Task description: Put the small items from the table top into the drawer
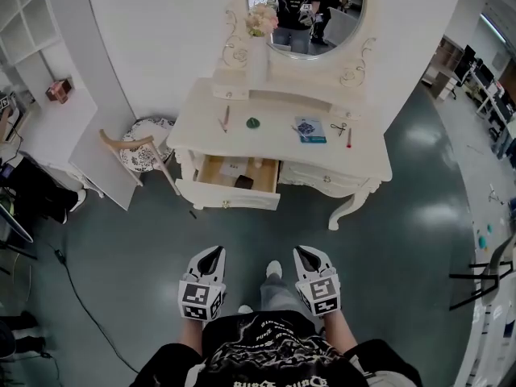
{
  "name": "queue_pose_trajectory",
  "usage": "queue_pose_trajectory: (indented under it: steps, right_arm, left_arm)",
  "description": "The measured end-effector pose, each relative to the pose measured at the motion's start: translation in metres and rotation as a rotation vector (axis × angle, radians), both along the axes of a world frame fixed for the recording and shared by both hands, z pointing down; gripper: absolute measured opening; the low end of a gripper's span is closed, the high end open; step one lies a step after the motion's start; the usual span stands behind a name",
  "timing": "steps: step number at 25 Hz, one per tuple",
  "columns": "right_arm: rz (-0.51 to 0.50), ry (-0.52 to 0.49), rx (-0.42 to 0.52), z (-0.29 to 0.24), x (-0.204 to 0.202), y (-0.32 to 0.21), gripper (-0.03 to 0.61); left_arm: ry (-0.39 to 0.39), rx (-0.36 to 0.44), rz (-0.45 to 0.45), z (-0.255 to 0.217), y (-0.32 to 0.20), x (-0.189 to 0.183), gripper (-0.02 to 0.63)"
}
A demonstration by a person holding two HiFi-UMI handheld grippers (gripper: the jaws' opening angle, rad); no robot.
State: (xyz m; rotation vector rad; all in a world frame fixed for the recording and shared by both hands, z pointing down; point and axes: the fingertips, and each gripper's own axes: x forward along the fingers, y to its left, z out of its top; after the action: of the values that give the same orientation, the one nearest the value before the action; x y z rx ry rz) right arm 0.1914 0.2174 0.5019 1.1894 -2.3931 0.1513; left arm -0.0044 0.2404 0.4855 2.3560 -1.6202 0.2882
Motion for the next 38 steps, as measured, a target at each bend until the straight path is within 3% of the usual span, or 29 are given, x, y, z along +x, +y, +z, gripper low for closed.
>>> queue_pose_trajectory:
  steps: [11, 22, 38]
  right_arm:
    - [-0.055, -0.03, -0.01, -0.006, 0.01, -0.089, 0.011]
    - [-0.123, 0.002, 0.011, -0.006, 0.038, -0.167, 0.011]
    - [-0.164, -0.024, 0.003, 0.001, 0.064, -0.226, 0.011]
  left_arm:
    - [-0.01, 0.001, -0.034, -0.013, -0.078, 0.022, 0.015]
    - [-0.013, -0.005, -0.096, -0.012, -0.144, 0.05, 0.015]
    - [-0.032, -0.007, -0.123, -0.009, -0.196, 0.082, 0.015]
